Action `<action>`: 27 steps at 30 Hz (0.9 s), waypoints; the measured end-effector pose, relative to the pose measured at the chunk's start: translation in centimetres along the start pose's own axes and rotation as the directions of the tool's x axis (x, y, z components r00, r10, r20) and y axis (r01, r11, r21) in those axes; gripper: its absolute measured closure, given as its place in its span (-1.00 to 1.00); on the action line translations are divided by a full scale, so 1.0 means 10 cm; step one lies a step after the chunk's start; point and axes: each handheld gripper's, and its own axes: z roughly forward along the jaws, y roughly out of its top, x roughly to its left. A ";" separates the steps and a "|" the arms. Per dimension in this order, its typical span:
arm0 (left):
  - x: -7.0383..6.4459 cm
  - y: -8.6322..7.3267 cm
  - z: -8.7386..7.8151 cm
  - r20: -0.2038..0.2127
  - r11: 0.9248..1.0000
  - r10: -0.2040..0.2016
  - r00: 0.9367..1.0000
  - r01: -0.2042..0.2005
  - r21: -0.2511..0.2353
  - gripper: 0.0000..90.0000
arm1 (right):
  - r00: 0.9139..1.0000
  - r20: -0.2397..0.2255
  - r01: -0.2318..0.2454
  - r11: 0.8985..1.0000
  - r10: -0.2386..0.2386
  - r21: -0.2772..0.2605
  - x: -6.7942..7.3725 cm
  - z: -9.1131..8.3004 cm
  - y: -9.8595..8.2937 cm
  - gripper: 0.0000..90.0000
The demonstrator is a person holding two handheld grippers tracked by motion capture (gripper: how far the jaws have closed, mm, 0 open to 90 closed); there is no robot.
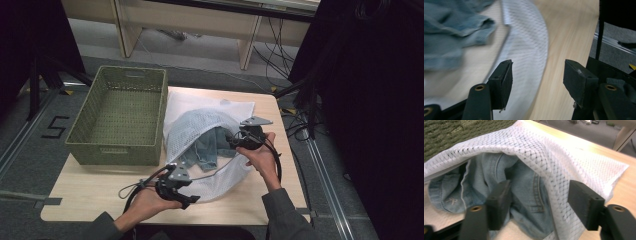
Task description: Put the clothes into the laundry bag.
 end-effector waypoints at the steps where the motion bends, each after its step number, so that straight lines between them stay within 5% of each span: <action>1: 0.04 -0.03 -0.07 -0.016 1.000 -0.005 1.000 0.005 -0.005 -0.14 | 1.000 0.007 0.005 1.000 -0.005 -0.004 0.01 0.01 0.01 -0.12; 7: 0.22 -0.24 -0.37 -0.077 0.995 -0.091 0.993 0.089 -0.034 -0.15 | 0.997 0.030 0.072 0.997 -0.072 0.017 0.05 0.14 0.10 0.01; 11: 0.27 -0.30 -0.47 -0.106 0.994 -0.106 0.989 0.102 -0.042 -0.18 | 0.996 0.042 0.081 0.996 -0.082 0.024 0.11 0.25 0.16 0.04; 13: 0.30 -0.33 -0.49 -0.109 0.995 -0.099 0.989 0.096 -0.037 -0.18 | 0.991 0.053 0.124 0.992 -0.126 0.038 0.11 0.31 0.19 0.07; 16: 0.31 -0.37 -0.50 -0.118 0.993 -0.115 0.986 0.112 -0.034 -0.20 | 0.990 0.037 0.135 0.990 -0.136 0.047 0.11 0.38 0.20 0.50; 17: 0.33 -0.37 -0.52 -0.119 0.996 -0.091 0.989 0.089 -0.023 -0.21 | 0.989 0.050 0.140 0.989 -0.143 0.045 0.12 0.39 0.20 0.64; 21: 0.37 -0.40 -0.54 -0.130 0.991 -0.132 0.983 0.128 -0.038 -0.23 | 0.984 0.059 0.165 0.985 -0.168 0.046 0.11 0.34 0.22 0.97; 22: 0.38 -0.41 -0.56 -0.142 0.991 -0.135 0.980 0.132 -0.035 -0.23 | 0.975 0.080 0.204 0.979 -0.205 0.026 0.10 0.31 0.23 0.97; 27: 0.44 -0.45 -0.62 -0.155 0.990 -0.141 0.978 0.135 -0.045 -0.25 | 0.971 0.022 0.236 0.972 -0.236 0.015 0.25 0.04 0.28 0.98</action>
